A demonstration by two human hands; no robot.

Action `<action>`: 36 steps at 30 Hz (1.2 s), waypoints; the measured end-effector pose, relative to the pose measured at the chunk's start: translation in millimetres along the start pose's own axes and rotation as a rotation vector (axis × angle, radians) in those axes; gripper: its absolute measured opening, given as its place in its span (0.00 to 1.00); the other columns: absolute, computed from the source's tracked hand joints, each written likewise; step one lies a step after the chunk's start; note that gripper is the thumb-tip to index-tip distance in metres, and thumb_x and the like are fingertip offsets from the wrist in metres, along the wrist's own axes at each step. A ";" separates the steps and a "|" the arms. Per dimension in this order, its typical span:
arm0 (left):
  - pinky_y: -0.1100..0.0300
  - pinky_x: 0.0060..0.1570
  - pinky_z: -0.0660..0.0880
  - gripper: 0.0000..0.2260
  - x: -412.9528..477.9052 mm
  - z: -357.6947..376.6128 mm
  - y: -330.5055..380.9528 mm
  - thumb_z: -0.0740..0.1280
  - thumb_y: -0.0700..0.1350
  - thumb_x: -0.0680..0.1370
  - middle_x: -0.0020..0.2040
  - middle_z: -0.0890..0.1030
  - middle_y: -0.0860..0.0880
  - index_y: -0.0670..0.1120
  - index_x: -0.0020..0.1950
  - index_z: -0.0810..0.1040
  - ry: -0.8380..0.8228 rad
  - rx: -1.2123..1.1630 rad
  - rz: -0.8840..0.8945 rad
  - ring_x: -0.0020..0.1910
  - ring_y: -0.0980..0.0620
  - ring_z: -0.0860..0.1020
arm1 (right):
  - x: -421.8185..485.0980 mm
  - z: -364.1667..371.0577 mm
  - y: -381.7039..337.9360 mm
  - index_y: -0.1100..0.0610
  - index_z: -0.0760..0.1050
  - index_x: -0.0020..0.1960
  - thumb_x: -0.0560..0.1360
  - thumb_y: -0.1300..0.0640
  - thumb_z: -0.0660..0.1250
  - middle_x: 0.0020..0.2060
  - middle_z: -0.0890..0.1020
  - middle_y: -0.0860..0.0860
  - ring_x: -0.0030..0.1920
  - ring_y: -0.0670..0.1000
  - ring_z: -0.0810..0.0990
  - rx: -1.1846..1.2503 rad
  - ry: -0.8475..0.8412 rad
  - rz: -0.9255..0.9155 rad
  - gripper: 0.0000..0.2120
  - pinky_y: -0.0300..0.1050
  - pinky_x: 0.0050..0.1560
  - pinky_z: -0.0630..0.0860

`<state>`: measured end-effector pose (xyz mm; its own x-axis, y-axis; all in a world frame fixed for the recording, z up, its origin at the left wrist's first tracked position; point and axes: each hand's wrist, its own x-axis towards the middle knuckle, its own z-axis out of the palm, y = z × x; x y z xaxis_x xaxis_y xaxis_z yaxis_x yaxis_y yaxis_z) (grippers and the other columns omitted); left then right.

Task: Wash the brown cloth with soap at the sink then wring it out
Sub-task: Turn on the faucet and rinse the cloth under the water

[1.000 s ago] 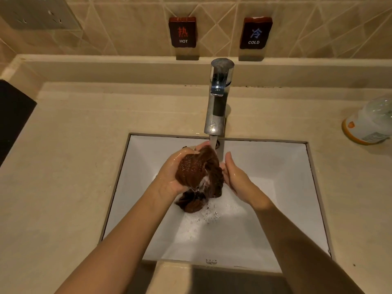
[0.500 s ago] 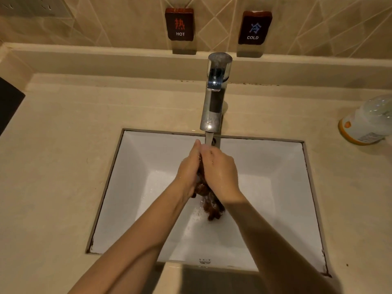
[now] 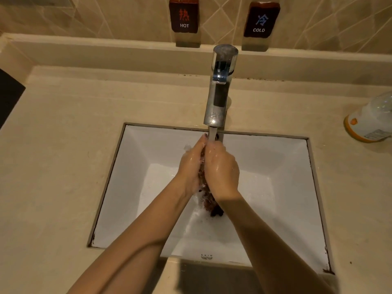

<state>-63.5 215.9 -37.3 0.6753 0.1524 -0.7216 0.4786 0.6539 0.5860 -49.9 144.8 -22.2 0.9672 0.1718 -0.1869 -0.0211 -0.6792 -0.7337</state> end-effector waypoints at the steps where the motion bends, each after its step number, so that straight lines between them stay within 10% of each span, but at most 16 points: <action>1: 0.57 0.41 0.77 0.14 1.3 0.6 -2.2 0.69 0.56 0.74 0.39 0.83 0.46 0.45 0.48 0.83 0.027 -0.013 0.018 0.39 0.49 0.82 | 5.5 -1.2 -1.6 0.58 0.74 0.50 0.81 0.49 0.48 0.44 0.81 0.57 0.45 0.57 0.80 -0.015 0.031 0.014 0.19 0.50 0.45 0.77; 7: 0.56 0.44 0.75 0.09 -3.3 1.9 5.8 0.64 0.47 0.77 0.40 0.80 0.45 0.44 0.45 0.79 -0.111 -0.227 -0.020 0.40 0.49 0.79 | 30.9 1.3 9.5 0.56 0.76 0.42 0.79 0.47 0.53 0.41 0.80 0.55 0.47 0.57 0.79 0.251 -0.081 0.140 0.18 0.51 0.49 0.74; 13: 0.54 0.53 0.74 0.08 -6.0 -6.7 15.6 0.67 0.45 0.74 0.39 0.80 0.44 0.41 0.40 0.79 -0.176 -0.313 -0.091 0.41 0.49 0.78 | 19.1 -14.6 43.0 0.54 0.65 0.71 0.78 0.38 0.43 0.67 0.72 0.55 0.69 0.56 0.68 0.368 -0.515 0.279 0.31 0.47 0.67 0.63; 17: 0.53 0.48 0.77 0.09 -2.9 -16.9 22.6 0.67 0.43 0.74 0.36 0.79 0.44 0.41 0.35 0.79 -0.115 -0.314 -0.043 0.37 0.48 0.79 | 13.1 -20.9 76.9 0.49 0.69 0.65 0.74 0.43 0.65 0.59 0.78 0.48 0.60 0.50 0.77 0.224 -0.703 0.101 0.22 0.43 0.59 0.73; 21: 0.50 0.56 0.76 0.12 -1.6 -32.9 26.0 0.64 0.40 0.75 0.42 0.83 0.42 0.39 0.34 0.81 -0.112 -0.388 -0.008 0.42 0.46 0.81 | 19.2 -42.2 77.4 0.49 0.71 0.61 0.72 0.55 0.70 0.52 0.79 0.47 0.54 0.47 0.78 0.392 -0.568 0.037 0.19 0.38 0.51 0.74; 26: 0.61 0.26 0.68 0.09 -0.8 -30.6 26.2 0.62 0.43 0.72 0.33 0.73 0.42 0.41 0.33 0.72 0.026 -0.136 0.100 0.25 0.48 0.71 | 10.1 -53.8 44.5 0.51 0.73 0.58 0.74 0.51 0.67 0.50 0.80 0.47 0.52 0.45 0.79 0.481 -0.472 -0.106 0.13 0.35 0.51 0.76; 30: 0.58 0.34 0.72 0.11 -2.5 -14.0 15.5 0.63 0.37 0.75 0.30 0.73 0.48 0.44 0.32 0.71 0.133 0.024 0.314 0.31 0.53 0.73 | 2.6 -36.2 12.5 0.51 0.76 0.51 0.76 0.45 0.61 0.45 0.80 0.48 0.48 0.44 0.79 0.475 -0.287 -0.048 0.11 0.29 0.41 0.73; 36: 0.60 0.30 0.68 0.16 -9.6 -1.9 1.8 0.61 0.35 0.75 0.26 0.68 0.50 0.45 0.28 0.64 0.095 -0.004 0.253 0.27 0.55 0.68 | 19.6 -15.3 -2.2 0.51 0.73 0.41 0.79 0.45 0.52 0.39 0.77 0.51 0.44 0.51 0.76 0.334 -0.071 0.169 0.16 0.47 0.51 0.73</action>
<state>-70.2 217.0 -30.0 0.7174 0.3796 -0.5842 0.2992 0.5893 0.7504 -27.0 138.8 -14.3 0.9234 0.1345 -0.3596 -0.2714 -0.4338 -0.8592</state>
